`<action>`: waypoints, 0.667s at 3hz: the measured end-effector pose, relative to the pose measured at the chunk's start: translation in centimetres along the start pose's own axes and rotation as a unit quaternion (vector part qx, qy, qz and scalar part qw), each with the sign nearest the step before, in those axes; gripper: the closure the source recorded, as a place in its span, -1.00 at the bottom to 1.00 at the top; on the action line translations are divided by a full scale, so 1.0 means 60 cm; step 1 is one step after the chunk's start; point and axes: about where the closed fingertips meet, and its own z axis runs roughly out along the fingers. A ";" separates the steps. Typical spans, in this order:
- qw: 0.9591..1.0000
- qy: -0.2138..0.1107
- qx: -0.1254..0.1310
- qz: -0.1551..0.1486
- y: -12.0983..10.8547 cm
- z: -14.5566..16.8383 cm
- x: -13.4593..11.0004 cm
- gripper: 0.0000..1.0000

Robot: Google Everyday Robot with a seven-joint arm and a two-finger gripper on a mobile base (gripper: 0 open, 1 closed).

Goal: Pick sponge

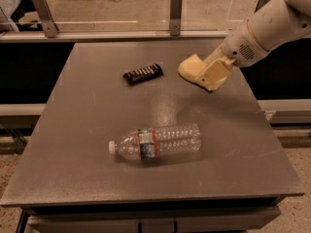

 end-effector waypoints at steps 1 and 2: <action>0.999 -0.030 -0.009 -0.031 0.018 -0.029 -0.027 1.00; 0.999 -0.033 -0.010 -0.034 0.020 -0.029 -0.030 1.00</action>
Offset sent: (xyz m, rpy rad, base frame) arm -0.0089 0.0066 0.0211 0.0389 -0.0413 0.0562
